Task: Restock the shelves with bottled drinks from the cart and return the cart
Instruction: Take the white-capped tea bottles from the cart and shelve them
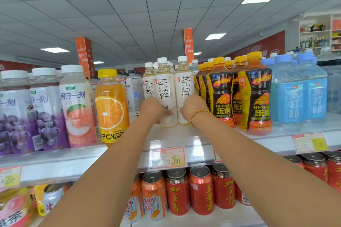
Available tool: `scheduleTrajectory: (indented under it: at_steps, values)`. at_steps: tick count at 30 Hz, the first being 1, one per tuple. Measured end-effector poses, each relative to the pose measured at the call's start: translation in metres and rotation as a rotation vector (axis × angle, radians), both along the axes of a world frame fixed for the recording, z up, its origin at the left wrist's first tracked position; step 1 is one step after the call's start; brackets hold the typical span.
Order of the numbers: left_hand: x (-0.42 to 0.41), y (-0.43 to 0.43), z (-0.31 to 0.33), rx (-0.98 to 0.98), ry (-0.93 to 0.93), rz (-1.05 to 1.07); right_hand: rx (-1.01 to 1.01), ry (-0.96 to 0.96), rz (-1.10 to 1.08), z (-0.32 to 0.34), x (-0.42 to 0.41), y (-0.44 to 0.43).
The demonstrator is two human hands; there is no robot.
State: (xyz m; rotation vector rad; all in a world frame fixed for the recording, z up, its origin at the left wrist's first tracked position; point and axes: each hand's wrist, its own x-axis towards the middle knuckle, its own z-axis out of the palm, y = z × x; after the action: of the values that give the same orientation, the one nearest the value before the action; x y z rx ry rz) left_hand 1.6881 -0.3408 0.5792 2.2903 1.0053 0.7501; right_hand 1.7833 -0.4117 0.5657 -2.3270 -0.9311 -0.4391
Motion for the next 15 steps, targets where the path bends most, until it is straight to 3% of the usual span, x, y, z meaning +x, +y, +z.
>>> scheduleTrajectory:
  at_steps: [5, 15]
  values:
    - [0.018, 0.016, 0.0, 0.045, 0.023, -0.002, -0.02, 0.093, -0.089, 0.003, 0.007, 0.012]
    - [0.032, 0.026, -0.002, 0.136, 0.046, 0.044, -0.135, 0.01, -0.114, 0.008, 0.013, 0.014]
